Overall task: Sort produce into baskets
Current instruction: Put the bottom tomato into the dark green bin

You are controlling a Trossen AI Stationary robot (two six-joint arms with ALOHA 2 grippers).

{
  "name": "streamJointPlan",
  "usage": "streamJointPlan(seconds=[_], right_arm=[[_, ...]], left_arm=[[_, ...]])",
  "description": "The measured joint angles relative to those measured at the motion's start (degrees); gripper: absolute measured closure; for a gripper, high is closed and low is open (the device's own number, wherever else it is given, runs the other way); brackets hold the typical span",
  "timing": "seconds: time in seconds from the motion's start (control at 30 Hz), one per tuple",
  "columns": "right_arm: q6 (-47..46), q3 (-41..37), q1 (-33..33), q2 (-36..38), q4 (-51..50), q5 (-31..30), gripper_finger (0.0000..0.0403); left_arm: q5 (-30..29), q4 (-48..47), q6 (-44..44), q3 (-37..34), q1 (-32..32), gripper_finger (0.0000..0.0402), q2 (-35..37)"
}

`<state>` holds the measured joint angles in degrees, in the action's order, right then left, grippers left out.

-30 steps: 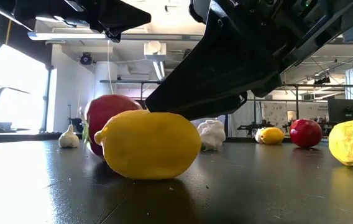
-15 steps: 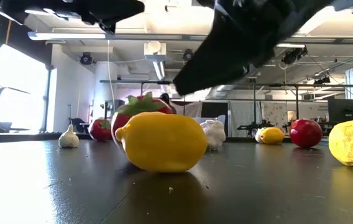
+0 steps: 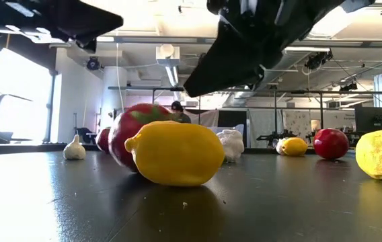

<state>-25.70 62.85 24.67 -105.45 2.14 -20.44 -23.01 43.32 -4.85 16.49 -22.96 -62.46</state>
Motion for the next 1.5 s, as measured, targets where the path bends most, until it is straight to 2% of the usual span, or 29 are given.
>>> streamJointPlan(seconds=[0.33,0.5,0.83,1.0,1.1,1.3,1.5], right_arm=[[5.0,0.0,-3.2,0.0,2.5,4.6,0.0168],[3.7,0.0,-5.4,0.0,3.4,6.1,0.0107],[-4.0,0.1,-5.3,-0.1,7.1,7.0,0.0096],[-4.3,1.2,-4.6,-2.4,8.8,5.9,0.0096],[-4.3,5.3,-4.6,-4.9,4.3,6.0,0.0096],[-6.0,15.5,-4.6,-8.3,-12.4,6.1,0.0096],[-7.5,22.1,-3.6,-11.4,-18.5,5.6,0.0096]], left_arm=[[-2.8,-0.1,0.6,-1.6,-1.2,0.0401,0.3],[-2.8,-0.1,-0.8,-1.6,-1.2,0.0401,0.3],[-3.1,-0.1,-0.8,-1.6,-1.1,0.0401,0.3],[-3.1,-0.1,-0.7,-1.6,-1.1,0.0401,0.3],[-3.1,-0.1,0.1,-1.6,-1.1,0.0401,0.3],[-3.1,-0.2,1.6,-1.6,-1.1,0.0401,0.3],[-3.1,-0.2,1.6,-1.6,-1.1,0.0401,0.2]])
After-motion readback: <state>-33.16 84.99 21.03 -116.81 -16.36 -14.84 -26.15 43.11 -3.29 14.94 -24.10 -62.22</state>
